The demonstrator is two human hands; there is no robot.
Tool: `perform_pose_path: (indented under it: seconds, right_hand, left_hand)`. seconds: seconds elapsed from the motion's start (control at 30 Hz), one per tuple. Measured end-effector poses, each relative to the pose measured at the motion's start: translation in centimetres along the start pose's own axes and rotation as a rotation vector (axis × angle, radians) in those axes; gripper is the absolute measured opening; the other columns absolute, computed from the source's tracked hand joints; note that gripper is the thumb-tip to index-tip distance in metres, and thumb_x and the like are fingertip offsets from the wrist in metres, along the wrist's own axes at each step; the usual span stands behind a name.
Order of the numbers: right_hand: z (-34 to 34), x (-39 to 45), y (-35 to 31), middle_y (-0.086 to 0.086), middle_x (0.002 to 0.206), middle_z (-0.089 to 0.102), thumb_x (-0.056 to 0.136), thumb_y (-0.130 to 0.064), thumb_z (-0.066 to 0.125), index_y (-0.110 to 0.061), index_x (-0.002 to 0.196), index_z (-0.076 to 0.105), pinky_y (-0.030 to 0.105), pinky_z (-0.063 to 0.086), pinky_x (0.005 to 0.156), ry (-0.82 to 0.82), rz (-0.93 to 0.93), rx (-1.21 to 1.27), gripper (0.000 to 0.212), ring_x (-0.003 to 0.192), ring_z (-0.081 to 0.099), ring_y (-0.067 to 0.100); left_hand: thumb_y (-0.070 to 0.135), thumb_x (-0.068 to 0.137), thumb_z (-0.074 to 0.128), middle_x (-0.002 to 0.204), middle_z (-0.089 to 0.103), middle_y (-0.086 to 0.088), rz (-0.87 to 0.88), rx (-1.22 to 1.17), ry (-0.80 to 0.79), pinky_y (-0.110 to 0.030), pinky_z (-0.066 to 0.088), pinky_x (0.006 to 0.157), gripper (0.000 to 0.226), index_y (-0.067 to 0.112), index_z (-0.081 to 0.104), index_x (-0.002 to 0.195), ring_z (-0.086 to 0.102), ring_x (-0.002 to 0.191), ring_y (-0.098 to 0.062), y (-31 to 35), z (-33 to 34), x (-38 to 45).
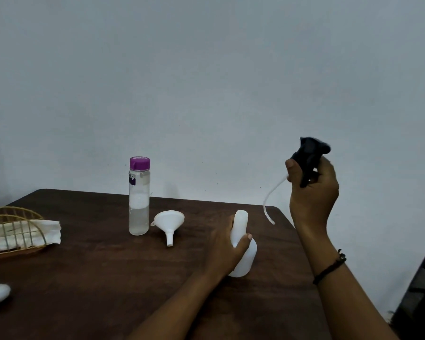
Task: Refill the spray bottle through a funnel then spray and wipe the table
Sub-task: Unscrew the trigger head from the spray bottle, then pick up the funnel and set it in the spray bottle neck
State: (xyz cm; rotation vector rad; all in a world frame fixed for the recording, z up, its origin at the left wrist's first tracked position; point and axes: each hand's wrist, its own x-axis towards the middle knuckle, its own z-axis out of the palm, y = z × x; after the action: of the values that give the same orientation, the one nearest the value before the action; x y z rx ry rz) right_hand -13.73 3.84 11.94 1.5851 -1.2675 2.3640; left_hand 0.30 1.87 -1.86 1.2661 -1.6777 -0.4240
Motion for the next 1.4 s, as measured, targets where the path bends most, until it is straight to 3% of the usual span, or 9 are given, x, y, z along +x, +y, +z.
perform_pose_path:
  seconds: [0.1, 0.27, 0.4, 0.53, 0.87, 1.0, 1.2, 1.3, 1.4]
  right_hand:
    - [-0.2, -0.9, 2.8, 0.0, 0.107, 0.064, 0.086, -0.027, 0.075, -0.015, 0.113, 0.067, 0.002, 0.041, 0.064, -0.12, 0.101, -0.193, 0.031, 0.083, 0.064, 0.014]
    - [-0.3, -3.1, 8.4, 0.007, 0.094, 0.065, 0.085, -0.03, 0.072, -0.011, 0.092, 0.067, 0.026, 0.032, 0.052, -0.437, 0.225, -0.676, 0.021, 0.075, 0.055, 0.019]
    - [-0.6, -5.2, 10.6, 0.001, 0.081, 0.061, 0.082, -0.028, 0.075, -0.016, 0.075, 0.054, 0.025, 0.038, 0.051, -0.721, 0.298, -0.887, 0.025, 0.068, 0.055, 0.016]
    - [-1.0, -6.2, 11.2, 0.009, 0.099, 0.066, 0.083, -0.024, 0.075, -0.012, 0.088, 0.058, 0.027, 0.041, 0.059, -0.861, 0.357, -1.014, 0.022, 0.079, 0.057, 0.022]
    - [-0.6, -7.0, 11.4, 0.016, 0.114, 0.06, 0.086, -0.029, 0.072, -0.008, 0.103, 0.059, 0.033, 0.046, 0.075, -0.853, 0.328, -1.043, 0.03, 0.103, 0.059, 0.031]
    - [-0.2, -7.0, 10.1, 0.018, 0.106, 0.059, 0.089, -0.011, 0.054, -0.01, 0.085, 0.049, 0.034, 0.039, 0.07, -0.618, 0.183, -0.879, 0.006, 0.093, 0.056, 0.034]
    - [0.4, -6.7, 3.0, 0.006, 0.088, 0.061, 0.088, -0.007, 0.062, -0.008, 0.09, 0.062, 0.029, 0.046, 0.062, -0.226, -0.185, -0.416, 0.002, 0.072, 0.057, 0.02]
    - [1.5, -8.7, -0.2, 0.001, 0.081, 0.059, 0.088, -0.005, 0.063, -0.007, 0.085, 0.062, 0.011, 0.038, 0.06, -0.26, -0.339, -0.224, 0.004, 0.067, 0.05, 0.009]
    - [3.7, -12.1, -1.5, -0.003, 0.079, 0.056, 0.089, -0.008, 0.062, -0.01, 0.083, 0.061, 0.012, 0.036, 0.06, -0.449, -0.326, -0.147, 0.006, 0.066, 0.048, 0.006]
  left_hand:
    - [0.045, 0.091, 0.062, 0.134, 0.06, -0.002, 0.045, -0.007, 0.029, -0.005, 0.033, 0.086, 0.058, 0.016, 0.048, 0.139, 0.056, 0.11, -0.008, 0.0, -0.3, 0.0]
    - [0.041, 0.089, 0.066, 0.087, 0.063, 0.004, 0.114, -0.009, 0.085, -0.01, 0.037, 0.062, 0.028, 0.017, 0.059, 0.101, 0.055, 0.074, -0.006, -0.4, -0.6, 0.1]
    - [0.044, 0.088, 0.064, 0.085, 0.065, 0.003, 0.144, -0.007, 0.09, -0.017, 0.047, 0.064, 0.032, 0.015, 0.061, 0.101, 0.061, 0.076, -0.009, -0.9, -0.6, 0.3]
    - [0.049, 0.085, 0.061, 0.083, 0.065, 0.001, 0.152, -0.033, 0.094, -0.032, 0.051, 0.067, 0.036, 0.015, 0.061, 0.095, 0.062, 0.076, -0.012, -1.4, -0.4, 0.4]
    - [0.049, 0.083, 0.061, 0.085, 0.066, 0.006, 0.15, -0.081, 0.077, -0.011, 0.041, 0.064, 0.034, 0.017, 0.062, 0.094, 0.06, 0.081, -0.007, -0.9, -1.5, 0.0]
    - [0.051, 0.084, 0.055, 0.112, 0.065, 0.018, 0.099, -0.155, 0.071, -0.014, 0.047, 0.084, 0.05, 0.022, 0.061, 0.125, 0.06, 0.099, 0.008, -0.5, -2.8, 0.2]
    - [0.031, 0.096, 0.058, 0.096, 0.065, 0.02, 0.057, -0.108, 0.165, -0.009, 0.047, 0.076, 0.021, 0.023, 0.065, 0.114, 0.062, 0.093, 0.004, -1.7, -5.7, 0.2]
    - [0.021, 0.092, 0.064, 0.085, 0.065, 0.018, 0.052, -0.021, 0.277, -0.011, 0.048, 0.069, 0.006, 0.022, 0.068, 0.096, 0.062, 0.083, 0.002, -3.1, -7.9, -0.3]
    - [0.015, 0.087, 0.066, 0.082, 0.07, 0.006, -0.057, 0.054, 0.443, -0.025, 0.051, 0.067, 0.004, 0.017, 0.068, 0.085, 0.065, 0.076, -0.009, -5.0, -9.7, -0.5]
